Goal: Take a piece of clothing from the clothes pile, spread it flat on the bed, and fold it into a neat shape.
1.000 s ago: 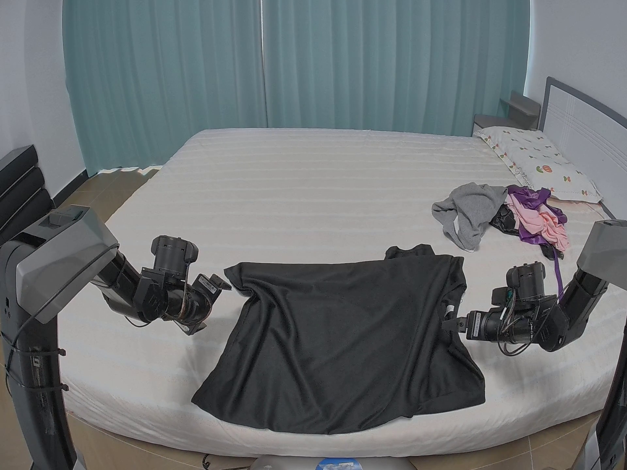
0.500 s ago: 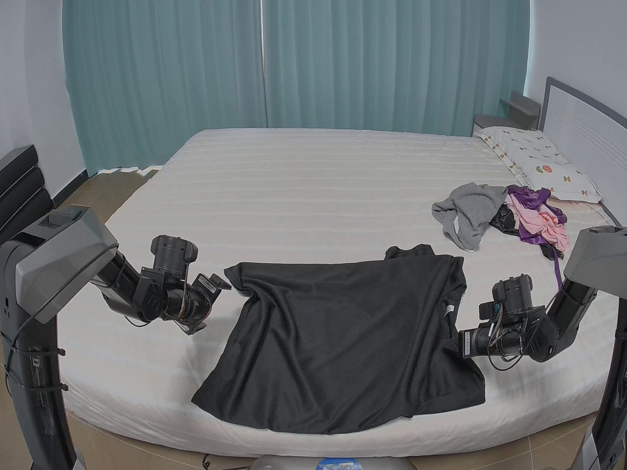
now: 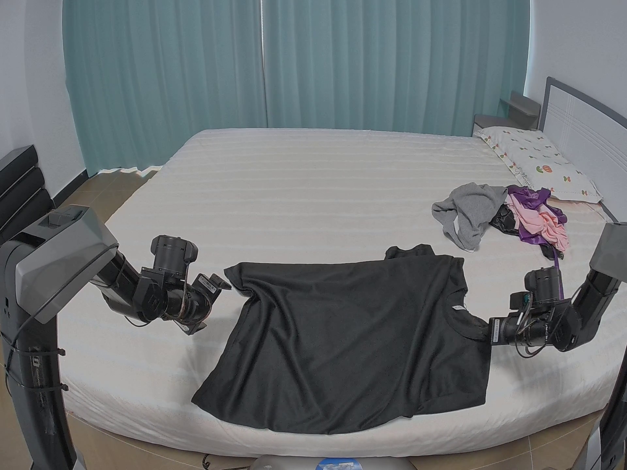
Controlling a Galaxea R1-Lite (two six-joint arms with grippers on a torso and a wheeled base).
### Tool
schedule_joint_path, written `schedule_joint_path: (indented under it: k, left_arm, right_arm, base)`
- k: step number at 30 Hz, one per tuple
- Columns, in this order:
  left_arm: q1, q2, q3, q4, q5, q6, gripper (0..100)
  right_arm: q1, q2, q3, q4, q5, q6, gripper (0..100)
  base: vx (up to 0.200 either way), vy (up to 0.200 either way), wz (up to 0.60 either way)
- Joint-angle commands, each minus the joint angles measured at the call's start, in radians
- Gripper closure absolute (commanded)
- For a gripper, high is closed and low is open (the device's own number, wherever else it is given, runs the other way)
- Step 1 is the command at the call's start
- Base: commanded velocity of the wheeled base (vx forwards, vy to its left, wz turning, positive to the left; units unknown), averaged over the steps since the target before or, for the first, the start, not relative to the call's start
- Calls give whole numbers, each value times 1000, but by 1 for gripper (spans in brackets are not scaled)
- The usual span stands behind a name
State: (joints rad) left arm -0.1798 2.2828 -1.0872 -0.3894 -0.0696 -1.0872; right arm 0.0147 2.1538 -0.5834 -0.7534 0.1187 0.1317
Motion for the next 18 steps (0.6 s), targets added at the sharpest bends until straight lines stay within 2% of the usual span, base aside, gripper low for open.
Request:
schedule_joint_path:
  k: [1,7,8,13,18]
  left_arm:
    - [-1,3,1,1,1,1,0]
    - [-1,0,1,1,-1,0,0]
    - [-1,-2,3,1,-1,0,0]
    - [0,-3,9,0,-1,0,0]
    - [0,-8,27,0,-3,1,0]
  right_arm:
    - [-85,-22,43,-1,58,2,100]
    - [-119,3,56,-3,85,5,100]
    - [-124,3,57,-3,85,5,0]
    - [-128,-12,63,-3,90,14,0]
    - [-144,-94,106,-3,171,74,0]
  base:
    - [0,0,0]
    - [0,0,0]
    - [0,0,0]
    - [0,0,0]
    - [0,0,0]
